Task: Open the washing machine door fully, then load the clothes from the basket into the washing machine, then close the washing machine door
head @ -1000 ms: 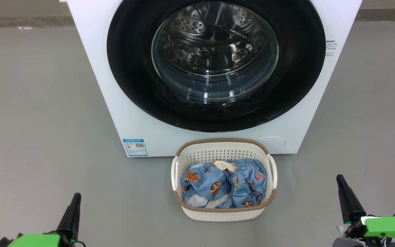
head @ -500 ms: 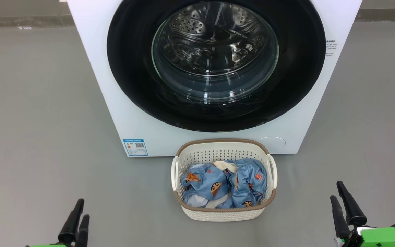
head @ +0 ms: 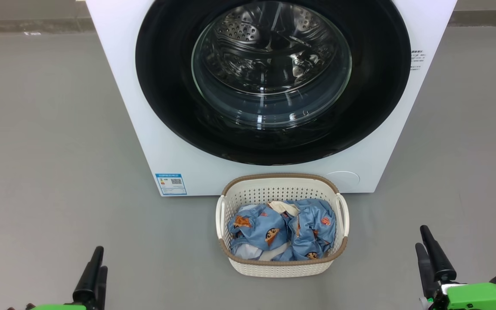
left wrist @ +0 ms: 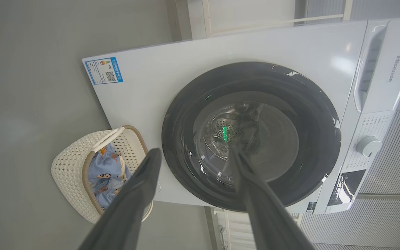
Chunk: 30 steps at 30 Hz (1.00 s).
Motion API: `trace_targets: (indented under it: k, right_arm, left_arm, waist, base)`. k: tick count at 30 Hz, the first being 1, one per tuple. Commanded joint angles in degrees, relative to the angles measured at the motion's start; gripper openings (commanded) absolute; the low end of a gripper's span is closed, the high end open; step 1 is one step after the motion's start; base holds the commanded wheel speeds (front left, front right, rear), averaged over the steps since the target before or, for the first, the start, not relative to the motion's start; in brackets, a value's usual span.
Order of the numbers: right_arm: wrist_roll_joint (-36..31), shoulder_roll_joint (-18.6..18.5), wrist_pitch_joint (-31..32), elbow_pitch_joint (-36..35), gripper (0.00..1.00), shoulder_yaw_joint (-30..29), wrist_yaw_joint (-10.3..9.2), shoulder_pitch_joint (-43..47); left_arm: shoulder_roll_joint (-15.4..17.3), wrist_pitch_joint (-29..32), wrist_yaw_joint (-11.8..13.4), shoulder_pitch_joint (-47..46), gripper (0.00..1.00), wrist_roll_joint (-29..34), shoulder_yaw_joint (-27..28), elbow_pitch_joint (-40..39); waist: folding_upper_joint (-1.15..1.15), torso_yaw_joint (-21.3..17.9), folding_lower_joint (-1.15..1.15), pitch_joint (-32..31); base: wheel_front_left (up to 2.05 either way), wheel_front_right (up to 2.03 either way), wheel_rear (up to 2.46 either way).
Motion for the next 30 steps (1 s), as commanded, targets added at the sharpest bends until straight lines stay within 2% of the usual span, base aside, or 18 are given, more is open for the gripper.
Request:
trace_targets:
  k: [1,30]
  right_arm:
    - [-2.1,-0.5,-0.6,-1.8,1.00,0.7,0.01,-1.3]
    - [-25.0,-0.9,-5.3,-2.0,1.00,3.7,0.03,-1.2]
  left_arm:
    - [1.3,-0.6,-0.1,-1.2,1.00,1.7,0.3,-1.9]
    - [2.0,-5.3,-0.1,-0.3,1.00,21.5,-1.0,-4.7]
  waist:
    - [0.00,0.1,0.00,0.0]
    - [0.00,0.5,0.00,0.2]
  base:
    - [0.00,0.00,0.00]
    - [0.00,0.00,0.00]
